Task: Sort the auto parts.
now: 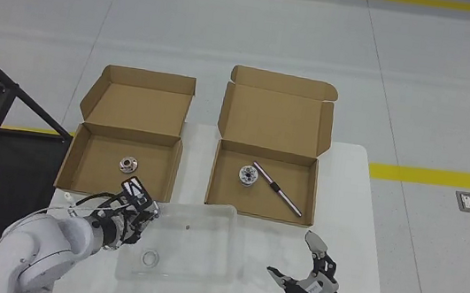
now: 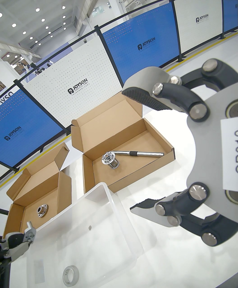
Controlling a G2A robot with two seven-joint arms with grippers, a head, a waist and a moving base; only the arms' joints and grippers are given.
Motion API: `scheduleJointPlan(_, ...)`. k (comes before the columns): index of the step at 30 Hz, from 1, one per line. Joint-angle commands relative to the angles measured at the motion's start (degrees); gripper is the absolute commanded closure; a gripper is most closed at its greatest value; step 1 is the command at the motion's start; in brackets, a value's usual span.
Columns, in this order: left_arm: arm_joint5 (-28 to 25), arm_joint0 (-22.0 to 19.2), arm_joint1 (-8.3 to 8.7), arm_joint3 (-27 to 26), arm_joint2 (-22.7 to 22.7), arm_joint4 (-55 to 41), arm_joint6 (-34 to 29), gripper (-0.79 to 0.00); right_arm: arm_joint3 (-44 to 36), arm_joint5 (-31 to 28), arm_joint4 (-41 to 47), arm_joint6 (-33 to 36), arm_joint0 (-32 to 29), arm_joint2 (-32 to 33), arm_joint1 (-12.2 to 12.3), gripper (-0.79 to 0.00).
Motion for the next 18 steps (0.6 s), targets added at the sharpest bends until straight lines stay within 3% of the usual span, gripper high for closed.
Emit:
scheduleJointPlan(1, -0.7, 0.4, 0.2, 0.3, -1.9, -3.0, 1.2, 0.0, 0.0, 0.0, 0.0, 0.0, 0.0, 0.0, 0.0, -0.785)
scheduleJointPlan(4, -1.4, 0.2, 0.49, 1.3, -4.7, -7.1, 2.1, 0.0, 0.0, 0.0, 0.0, 0.0, 0.0, 0.0, 0.0, -0.785)
scheduleJointPlan(7, 1.4, -0.3, 0.65, 3.2, -7.3, -9.2, 4.3, 0.0, 0.0, 0.0, 0.0, 0.0, 0.0, 0.0, 0.0, -0.785)
scheduleJointPlan(18, 2.4, -1.0, 0.69, 4.9, -7.8, -11.5, 4.8, 0.0, 0.0, 0.0, 0.0, 0.0, 0.0, 0.0, 0.0, -0.785)
